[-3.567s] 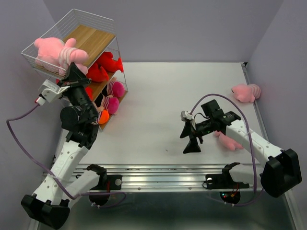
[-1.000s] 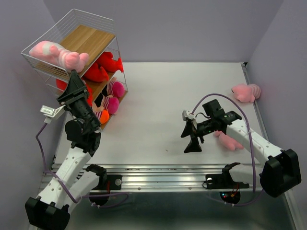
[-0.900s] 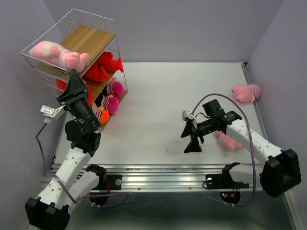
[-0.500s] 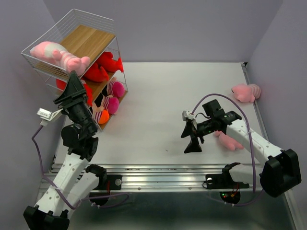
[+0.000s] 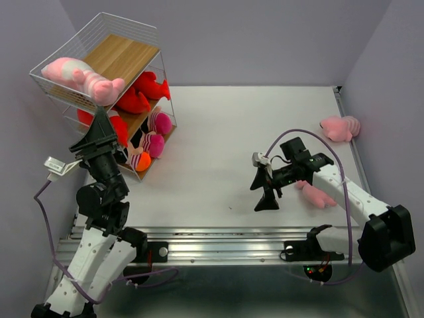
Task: Place and organize the stuffed toys onto the shelf
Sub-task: Place the stuffed toy onto shelf, then grab a stuffed toy with the right arm
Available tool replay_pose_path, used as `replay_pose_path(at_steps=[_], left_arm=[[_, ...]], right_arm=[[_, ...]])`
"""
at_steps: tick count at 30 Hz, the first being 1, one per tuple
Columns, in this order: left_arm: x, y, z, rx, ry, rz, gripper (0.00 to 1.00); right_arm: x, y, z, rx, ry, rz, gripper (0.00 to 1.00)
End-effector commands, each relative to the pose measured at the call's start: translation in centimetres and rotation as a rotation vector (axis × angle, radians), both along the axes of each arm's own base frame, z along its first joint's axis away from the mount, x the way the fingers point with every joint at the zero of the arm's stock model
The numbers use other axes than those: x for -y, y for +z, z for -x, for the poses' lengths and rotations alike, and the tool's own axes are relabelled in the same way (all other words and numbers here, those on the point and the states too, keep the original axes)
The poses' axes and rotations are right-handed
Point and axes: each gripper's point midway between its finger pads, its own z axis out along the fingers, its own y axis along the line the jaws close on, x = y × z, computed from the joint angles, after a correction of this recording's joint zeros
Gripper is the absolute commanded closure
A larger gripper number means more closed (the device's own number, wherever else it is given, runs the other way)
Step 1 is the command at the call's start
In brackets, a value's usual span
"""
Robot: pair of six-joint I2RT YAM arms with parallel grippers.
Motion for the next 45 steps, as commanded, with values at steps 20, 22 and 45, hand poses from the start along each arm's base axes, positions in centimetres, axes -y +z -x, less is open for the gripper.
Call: replay_pose_path(at_steps=[20, 22, 45], left_arm=[[10.2, -12.9, 4.0, -0.399, -0.509, -0.727, 0.09], [12.1, -15.2, 3.2, -0.452, -0.615, -0.766, 0.09], [23.6, -26.4, 5.2, -0.544, -1.177, -0.797, 0.17]], right_arm=[[10.4, 3.2, -14.1, 0.101, -0.714, 0.409, 0.00], [14.7, 2.9, -16.1, 0.074, -0.842, 0.435, 0.00], [28.8, -4.8, -13.0, -0.043, -1.145, 0.930, 0.06]])
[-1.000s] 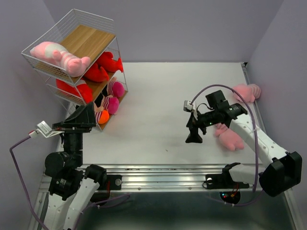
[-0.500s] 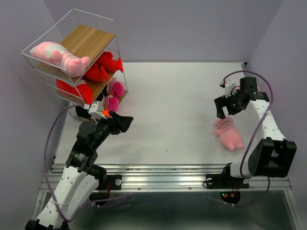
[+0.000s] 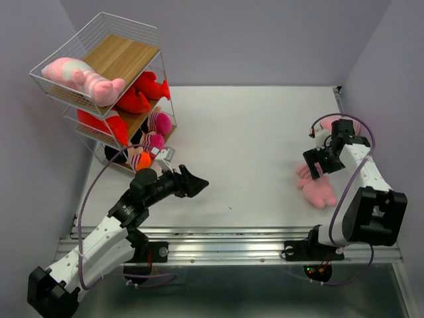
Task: Place and organize the stuffed toys onto the shelf
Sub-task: Grab a stuffed toy with the right arm
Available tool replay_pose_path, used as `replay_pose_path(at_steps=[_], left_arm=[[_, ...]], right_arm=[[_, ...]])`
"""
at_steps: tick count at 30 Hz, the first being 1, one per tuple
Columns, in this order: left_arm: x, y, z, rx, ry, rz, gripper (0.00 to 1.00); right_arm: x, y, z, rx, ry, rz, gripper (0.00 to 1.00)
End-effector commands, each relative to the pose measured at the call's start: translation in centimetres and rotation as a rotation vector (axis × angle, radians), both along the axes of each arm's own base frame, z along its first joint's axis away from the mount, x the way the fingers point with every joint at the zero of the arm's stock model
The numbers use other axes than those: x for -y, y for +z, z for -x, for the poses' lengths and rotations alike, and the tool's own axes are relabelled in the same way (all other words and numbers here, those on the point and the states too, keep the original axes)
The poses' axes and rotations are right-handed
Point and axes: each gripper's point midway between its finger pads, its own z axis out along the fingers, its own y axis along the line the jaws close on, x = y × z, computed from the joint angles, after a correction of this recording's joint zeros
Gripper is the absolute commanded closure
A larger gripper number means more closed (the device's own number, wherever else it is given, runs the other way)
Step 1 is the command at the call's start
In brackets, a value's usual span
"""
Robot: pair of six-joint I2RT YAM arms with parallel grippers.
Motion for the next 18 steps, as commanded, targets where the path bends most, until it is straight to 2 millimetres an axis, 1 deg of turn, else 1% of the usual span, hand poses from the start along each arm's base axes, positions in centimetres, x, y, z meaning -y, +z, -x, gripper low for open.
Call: replay_pose_path(at_steps=[1, 2, 3, 4, 6, 7, 8, 10, 11, 12, 13, 14, 15, 16, 17, 18], left_arm=[[1.9, 0.0, 0.8, -0.001, -0.033, 0.076, 0.17], [2.6, 0.3, 1.4, 0.007, -0.060, 0.100, 0.17], [2.9, 0.0, 1.6, -0.004, -0.065, 0.111, 0.17], [3.6, -0.1, 2.2, -0.013, -0.079, 0.131, 0.18], [4.1, -0.5, 2.6, -0.031, -0.087, 0.134, 0.18], [4.5, -0.6, 2.5, -0.036, -0.083, 0.134, 0.18], [5.0, -0.7, 3.0, -0.041, -0.104, 0.132, 0.18], [5.7, -1.3, 3.2, -0.059, -0.116, 0.121, 0.18], [6.0, -0.9, 3.3, -0.056, -0.123, 0.134, 0.18], [6.6, -1.4, 3.6, -0.072, -0.139, 0.122, 0.18], [7.0, -1.1, 3.7, -0.069, -0.148, 0.129, 0.18], [7.3, -1.1, 3.8, -0.071, -0.156, 0.129, 0.18], [7.9, -1.5, 4.2, -0.085, -0.172, 0.120, 0.17], [8.2, -1.3, 4.2, -0.077, -0.175, 0.129, 0.17], [8.5, -1.3, 4.3, -0.081, -0.180, 0.131, 0.17], [8.9, -1.7, 4.5, -0.093, -0.187, 0.125, 0.17]], right_arm=[[1.3, -0.6, -0.9, 0.013, -0.030, 0.010, 0.08], [1.2, -1.1, -0.6, -0.001, -0.025, 0.002, 0.09], [0.9, -1.4, -0.4, -0.011, -0.017, -0.010, 0.10], [0.7, -1.9, 0.0, -0.029, -0.011, -0.022, 0.14], [0.1, -3.2, 0.9, -0.071, 0.005, -0.051, 0.19], [-0.4, -3.6, 1.1, -0.080, 0.023, -0.075, 0.25], [-0.8, -4.6, 1.8, -0.111, 0.034, -0.096, 0.31], [-1.7, -5.4, 2.1, -0.130, 0.074, -0.144, 0.43], [-2.0, -5.8, 2.2, -0.140, 0.089, -0.159, 0.57], [-2.4, -6.1, 2.3, -0.142, 0.117, -0.176, 0.63], [-2.5, -6.2, 2.3, -0.138, 0.133, -0.180, 0.72], [-2.7, -6.3, 2.2, -0.127, 0.154, -0.189, 0.74], [-3.0, -5.9, 2.0, -0.101, 0.200, -0.198, 0.77], [-3.4, -5.8, 2.0, -0.086, 0.228, -0.208, 0.83], [-3.8, -5.5, 2.2, -0.077, 0.262, -0.224, 0.86], [-4.7, -4.3, 1.8, -0.015, 0.362, -0.246, 0.87]])
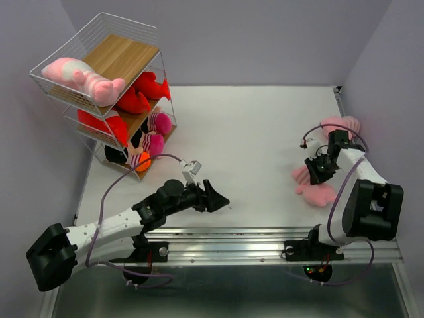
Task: Place and organize the stuffed toys onto the shelf
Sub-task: Grab a stuffed toy with the right arm, then pass the stuffed toy from the right arm to the left
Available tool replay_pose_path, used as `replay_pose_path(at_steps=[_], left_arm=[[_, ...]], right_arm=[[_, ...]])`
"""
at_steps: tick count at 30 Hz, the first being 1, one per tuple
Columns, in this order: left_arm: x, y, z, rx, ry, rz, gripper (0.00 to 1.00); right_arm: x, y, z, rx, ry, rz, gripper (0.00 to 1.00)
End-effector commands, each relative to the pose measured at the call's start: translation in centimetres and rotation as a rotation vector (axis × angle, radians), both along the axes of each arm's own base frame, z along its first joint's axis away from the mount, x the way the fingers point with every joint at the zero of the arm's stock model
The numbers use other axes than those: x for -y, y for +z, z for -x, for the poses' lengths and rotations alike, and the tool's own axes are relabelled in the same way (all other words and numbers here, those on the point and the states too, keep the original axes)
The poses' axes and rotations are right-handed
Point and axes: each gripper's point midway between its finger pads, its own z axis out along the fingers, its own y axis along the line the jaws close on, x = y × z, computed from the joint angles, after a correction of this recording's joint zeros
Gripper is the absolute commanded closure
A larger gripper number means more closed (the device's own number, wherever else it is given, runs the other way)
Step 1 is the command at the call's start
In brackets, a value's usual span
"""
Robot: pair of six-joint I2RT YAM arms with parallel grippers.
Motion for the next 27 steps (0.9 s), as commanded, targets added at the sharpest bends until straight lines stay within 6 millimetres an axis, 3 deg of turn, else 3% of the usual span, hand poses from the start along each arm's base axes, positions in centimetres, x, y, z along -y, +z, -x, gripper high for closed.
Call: replay_pose_path(at_steps=[1, 4, 6, 8, 10, 11, 12, 13, 16, 21, 27], left_arm=[[2.0, 3.3, -0.6, 0.053, 0.002, 0.105, 0.17], [3.1, 3.4, -0.3, 0.048, -0.023, 0.113, 0.17], [4.3, 4.4, -0.6, 0.068, -0.041, 0.122, 0.17], [5.2, 5.2, -0.7, 0.098, -0.058, 0.127, 0.17], [6.4, 4.9, -0.7, 0.112, -0.086, 0.102, 0.17], [7.2, 6.3, -1.1, 0.156, -0.101, 0.112, 0.17], [8.0, 5.7, -1.1, 0.155, -0.118, 0.090, 0.16], [8.8, 6.9, -1.3, 0.186, -0.136, 0.101, 0.16], [11.1, 7.4, -1.4, 0.199, -0.183, 0.098, 0.16], [14.1, 7.3, -0.6, 0.199, -0.259, 0.090, 0.16], [16.8, 5.8, 0.2, 0.172, -0.307, 0.062, 0.17]], right_arm=[[-3.0, 1.8, 0.3, 0.125, 0.266, -0.123, 0.87], [-5.4, 4.6, 0.9, 0.242, 0.469, -0.210, 0.90], [-7.6, 7.3, 2.1, 0.342, 0.635, -0.285, 0.90], [-9.0, 8.6, 4.0, 0.370, 0.728, -0.339, 0.90], [-10.2, 9.6, 4.4, 0.422, 0.822, -0.367, 0.90], [-10.8, 9.7, 5.0, 0.411, 0.848, -0.387, 0.90], [-11.2, 9.9, 5.3, 0.419, 0.883, -0.392, 0.90], [-11.7, 9.9, 6.1, 0.406, 0.901, -0.422, 0.90], [-12.7, 10.2, 6.9, 0.417, 0.949, -0.454, 0.90], [-13.6, 10.7, 7.9, 0.449, 0.978, -0.468, 0.90], [-14.3, 11.2, 9.1, 0.475, 1.006, -0.484, 0.88]])
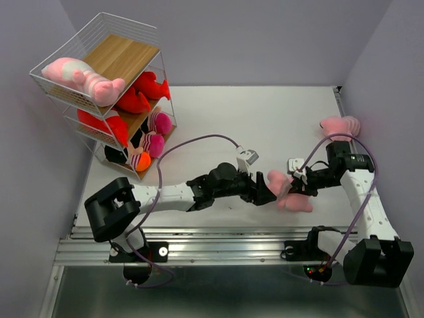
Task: Place and organize the stuffed toys onto the shelf
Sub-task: Pass the stuffed toy from the right arm to the left
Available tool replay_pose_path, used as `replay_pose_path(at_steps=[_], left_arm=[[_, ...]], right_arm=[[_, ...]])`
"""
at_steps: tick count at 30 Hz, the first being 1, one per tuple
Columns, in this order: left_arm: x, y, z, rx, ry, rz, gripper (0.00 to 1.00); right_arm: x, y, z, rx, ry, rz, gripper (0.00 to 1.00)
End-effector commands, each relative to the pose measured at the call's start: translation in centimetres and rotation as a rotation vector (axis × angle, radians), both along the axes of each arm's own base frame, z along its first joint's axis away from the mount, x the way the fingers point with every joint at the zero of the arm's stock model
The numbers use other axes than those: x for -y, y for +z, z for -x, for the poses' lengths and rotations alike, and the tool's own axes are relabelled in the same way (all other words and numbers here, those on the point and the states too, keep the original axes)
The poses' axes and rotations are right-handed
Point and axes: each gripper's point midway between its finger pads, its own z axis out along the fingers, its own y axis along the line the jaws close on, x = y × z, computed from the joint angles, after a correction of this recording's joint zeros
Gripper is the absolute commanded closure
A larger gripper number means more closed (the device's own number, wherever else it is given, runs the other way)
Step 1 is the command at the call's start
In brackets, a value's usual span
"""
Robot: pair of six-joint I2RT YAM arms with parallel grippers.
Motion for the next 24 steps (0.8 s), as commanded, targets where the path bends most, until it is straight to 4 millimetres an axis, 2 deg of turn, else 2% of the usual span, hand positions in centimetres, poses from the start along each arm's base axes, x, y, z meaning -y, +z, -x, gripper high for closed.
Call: replay_pose_path(at_steps=[1, 5, 9, 10, 11, 12, 15, 16, 18, 19, 20, 21, 22, 24], left_arm=[[2.1, 2.7, 0.4, 0.057, -0.047, 0.065, 0.17], [3.0, 2.5, 0.0, 0.057, -0.035, 0.061, 0.25], [3.4, 2.6, -0.7, 0.030, 0.003, 0.066, 0.44], [3.3, 2.8, -1.0, 0.025, 0.022, 0.070, 0.55], [3.3, 2.7, -1.0, 0.008, 0.032, 0.075, 0.62], [3.1, 2.9, -1.1, 0.003, 0.042, 0.079, 0.77], [2.3, 2.4, -1.5, 0.005, 0.077, 0.070, 0.94], [1.9, 2.9, -1.5, 0.027, 0.078, 0.076, 1.00], [1.2, 2.6, -1.4, 0.094, 0.070, 0.051, 1.00], [0.5, 3.4, -1.5, 0.196, 0.054, 0.040, 1.00], [-0.3, 2.7, -1.6, 0.235, 0.054, -0.009, 1.00], [-1.4, 3.4, -2.1, 0.344, 0.061, -0.038, 1.00], [-2.4, 2.5, -2.2, 0.374, 0.059, -0.102, 1.00], [-4.0, 2.5, -3.0, 0.445, 0.089, -0.169, 1.00]], right_arm=[[-1.5, 0.8, 1.9, -0.003, 0.051, -0.064, 0.88], [-2.2, 1.0, 2.6, -0.012, 0.071, -0.089, 0.87], [-2.8, 1.0, 2.8, -0.026, 0.083, -0.119, 0.85], [-3.0, 1.0, 2.7, -0.044, 0.078, -0.134, 0.84], [-3.1, 1.0, 2.6, -0.045, 0.085, -0.139, 0.84], [-3.2, 1.0, 2.5, -0.057, 0.079, -0.146, 0.83], [-3.5, 1.4, 1.7, -0.066, 0.062, -0.171, 0.72], [-3.6, 1.7, 1.5, -0.085, 0.041, -0.180, 0.65], [-3.8, 2.9, 0.4, -0.072, 0.013, -0.202, 0.54], [-3.8, 3.4, 0.2, -0.098, -0.014, -0.212, 0.48], [-4.0, 4.0, -0.1, -0.100, -0.020, -0.227, 0.40], [-4.2, 5.2, -0.5, -0.098, -0.023, -0.244, 0.38], [-4.3, 5.7, -0.5, -0.103, -0.020, -0.251, 0.33], [-4.5, 6.5, -0.2, -0.138, -0.013, -0.266, 0.28]])
